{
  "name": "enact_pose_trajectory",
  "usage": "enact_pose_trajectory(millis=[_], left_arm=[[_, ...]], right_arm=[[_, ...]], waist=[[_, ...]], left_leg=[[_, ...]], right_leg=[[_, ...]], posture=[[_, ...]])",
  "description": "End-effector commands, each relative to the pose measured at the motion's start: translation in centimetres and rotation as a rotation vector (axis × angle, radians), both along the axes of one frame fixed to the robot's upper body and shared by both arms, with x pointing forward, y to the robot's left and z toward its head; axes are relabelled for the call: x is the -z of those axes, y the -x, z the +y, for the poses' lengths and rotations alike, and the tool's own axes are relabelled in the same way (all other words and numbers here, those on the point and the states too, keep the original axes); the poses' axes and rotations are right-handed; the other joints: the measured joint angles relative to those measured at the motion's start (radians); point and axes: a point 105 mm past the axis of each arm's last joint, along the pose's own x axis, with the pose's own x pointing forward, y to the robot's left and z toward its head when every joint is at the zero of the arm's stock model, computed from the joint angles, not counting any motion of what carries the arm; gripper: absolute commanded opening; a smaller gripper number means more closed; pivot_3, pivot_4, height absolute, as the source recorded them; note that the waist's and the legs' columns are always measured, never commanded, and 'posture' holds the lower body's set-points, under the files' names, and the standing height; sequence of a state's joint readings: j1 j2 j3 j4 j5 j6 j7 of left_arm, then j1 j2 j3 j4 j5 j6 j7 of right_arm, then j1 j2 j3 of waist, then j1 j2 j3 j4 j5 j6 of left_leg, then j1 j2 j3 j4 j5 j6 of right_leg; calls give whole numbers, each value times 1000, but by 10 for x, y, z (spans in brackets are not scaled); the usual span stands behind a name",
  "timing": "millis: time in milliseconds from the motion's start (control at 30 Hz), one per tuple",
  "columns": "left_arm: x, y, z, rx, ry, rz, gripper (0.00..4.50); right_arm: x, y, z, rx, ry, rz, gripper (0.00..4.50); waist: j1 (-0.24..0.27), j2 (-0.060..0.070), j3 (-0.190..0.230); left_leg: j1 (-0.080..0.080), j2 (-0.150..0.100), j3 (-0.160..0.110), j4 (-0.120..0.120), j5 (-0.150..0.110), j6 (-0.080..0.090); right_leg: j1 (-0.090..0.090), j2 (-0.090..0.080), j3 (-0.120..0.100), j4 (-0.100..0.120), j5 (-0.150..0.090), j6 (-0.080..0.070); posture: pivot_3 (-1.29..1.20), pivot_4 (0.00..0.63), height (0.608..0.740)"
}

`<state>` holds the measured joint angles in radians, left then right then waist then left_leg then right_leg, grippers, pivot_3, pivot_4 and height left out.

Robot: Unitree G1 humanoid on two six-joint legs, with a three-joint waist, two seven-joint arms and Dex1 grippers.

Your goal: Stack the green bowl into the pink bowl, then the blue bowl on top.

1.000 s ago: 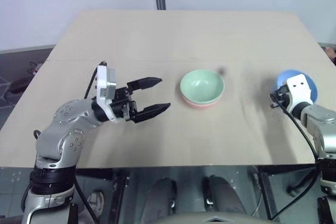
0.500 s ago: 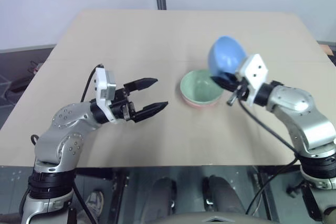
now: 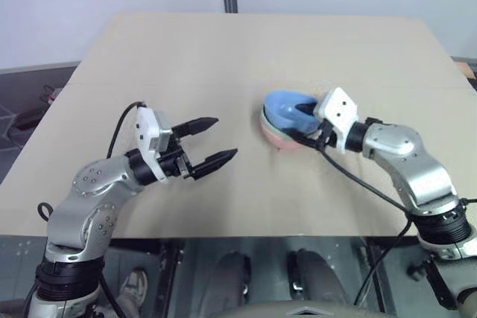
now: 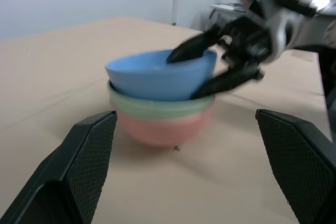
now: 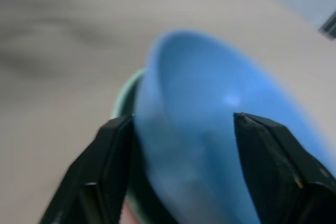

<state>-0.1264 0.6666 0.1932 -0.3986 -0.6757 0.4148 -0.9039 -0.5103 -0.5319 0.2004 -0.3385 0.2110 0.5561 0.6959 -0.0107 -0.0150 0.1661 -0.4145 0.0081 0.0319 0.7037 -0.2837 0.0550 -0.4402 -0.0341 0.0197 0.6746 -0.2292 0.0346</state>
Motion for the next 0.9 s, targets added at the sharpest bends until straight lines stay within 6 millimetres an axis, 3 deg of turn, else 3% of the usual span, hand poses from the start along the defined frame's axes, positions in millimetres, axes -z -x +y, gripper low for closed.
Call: enact_pose_trajectory(millis=[33,67,200,333,500,667,900], left_arm=[[-3,2,4,-67,-10,-46,4500],[-3,2,5,-77,-11,-51,4500],[-2,0,6,-118,-19,-70,4500],[0,2,11,-141,-28,-78,4500],[0,4,35,-263,-18,-119,4500],[6,14,48,-245,-57,-62,4500],[12,18,51,-234,-106,-9,4500]], right_arm=[[-48,19,-22,-3,-133,-131,4186],[-52,22,-27,7,-156,-132,4469],[-53,38,-41,6,-211,-64,4469],[-31,52,-77,114,-159,11,4469],[1,77,-129,217,-114,128,4469],[13,90,-168,305,-59,151,4469],[14,96,-182,353,-62,135,4469]], waist=[[2,0,0],[2,0,0],[1,0,0],[8,0,0],[9,1,0],[5,1,0],[5,2,1]], left_leg=[[0,0,0,0,0,0],[1,0,-3,0,0,0],[1,0,-3,0,0,0],[0,0,-6,0,0,0],[1,0,-8,-1,0,1],[4,0,-8,-1,0,1],[19,2,-8,-2,-1,1]], right_leg=[[0,0,0,0,0,0],[3,-1,-2,-2,0,0],[3,-1,-2,-2,0,0],[4,-1,-2,-3,0,0],[9,-1,-4,-10,0,0],[12,-1,-4,-11,0,0],[27,0,-4,-13,-5,1]], posture=[[0,150,740],[0,150,740],[0,150,740],[0,150,740],[0,150,740],[0,150,740],[0,150,740]])
